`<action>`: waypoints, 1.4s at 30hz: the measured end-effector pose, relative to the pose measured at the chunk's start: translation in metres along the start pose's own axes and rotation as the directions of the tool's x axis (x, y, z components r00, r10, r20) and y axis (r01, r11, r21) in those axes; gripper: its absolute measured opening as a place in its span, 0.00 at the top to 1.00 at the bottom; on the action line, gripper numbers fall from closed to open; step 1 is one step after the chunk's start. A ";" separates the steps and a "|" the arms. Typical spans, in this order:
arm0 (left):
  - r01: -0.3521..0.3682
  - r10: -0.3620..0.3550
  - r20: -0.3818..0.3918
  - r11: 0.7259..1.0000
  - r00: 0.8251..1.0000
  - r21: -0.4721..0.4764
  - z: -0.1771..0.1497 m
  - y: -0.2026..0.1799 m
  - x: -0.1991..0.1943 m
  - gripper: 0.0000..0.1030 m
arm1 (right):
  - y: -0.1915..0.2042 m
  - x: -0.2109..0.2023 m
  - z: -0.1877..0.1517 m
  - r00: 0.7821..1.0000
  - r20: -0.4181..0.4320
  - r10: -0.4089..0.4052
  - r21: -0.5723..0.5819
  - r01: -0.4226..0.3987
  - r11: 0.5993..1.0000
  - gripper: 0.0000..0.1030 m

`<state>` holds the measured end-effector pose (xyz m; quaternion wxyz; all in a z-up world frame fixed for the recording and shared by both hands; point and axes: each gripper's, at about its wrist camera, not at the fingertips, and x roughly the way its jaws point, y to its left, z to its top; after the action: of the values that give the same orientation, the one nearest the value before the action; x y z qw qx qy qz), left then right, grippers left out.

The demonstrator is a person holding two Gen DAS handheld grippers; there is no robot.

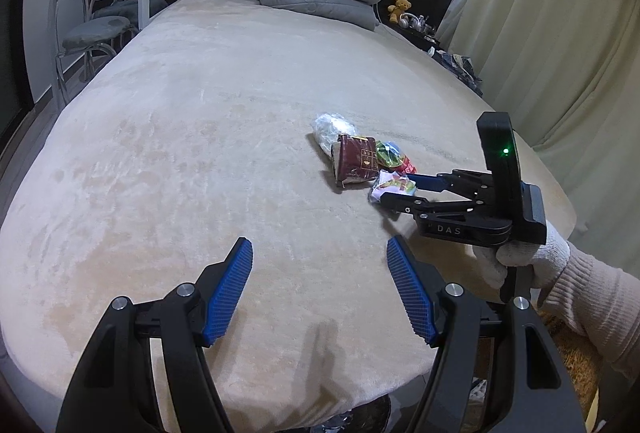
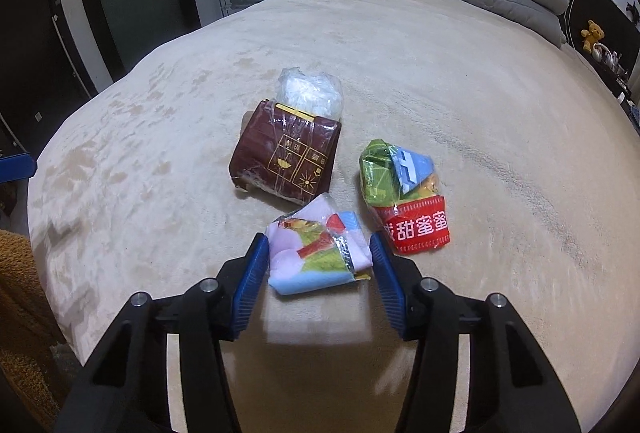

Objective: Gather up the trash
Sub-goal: 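Close the right tool on the pink-and-white snack wrapper, then grasp the dark red chocolate box with the left tool while the right tool holds the wrapper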

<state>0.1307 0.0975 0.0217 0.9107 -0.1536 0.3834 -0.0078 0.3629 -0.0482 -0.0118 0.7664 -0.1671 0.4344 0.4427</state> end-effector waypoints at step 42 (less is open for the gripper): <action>-0.138 0.143 -0.052 0.987 0.988 0.089 0.068 -0.059 0.177 0.23 | -0.058 -0.126 -0.045 0.985 0.168 -0.027 0.342 -0.032 0.939 0.49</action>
<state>0.3089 0.0367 -0.0400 0.9030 -0.0872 0.4191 0.0356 0.3585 -0.1766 0.0573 0.8174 0.0080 0.4381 0.3739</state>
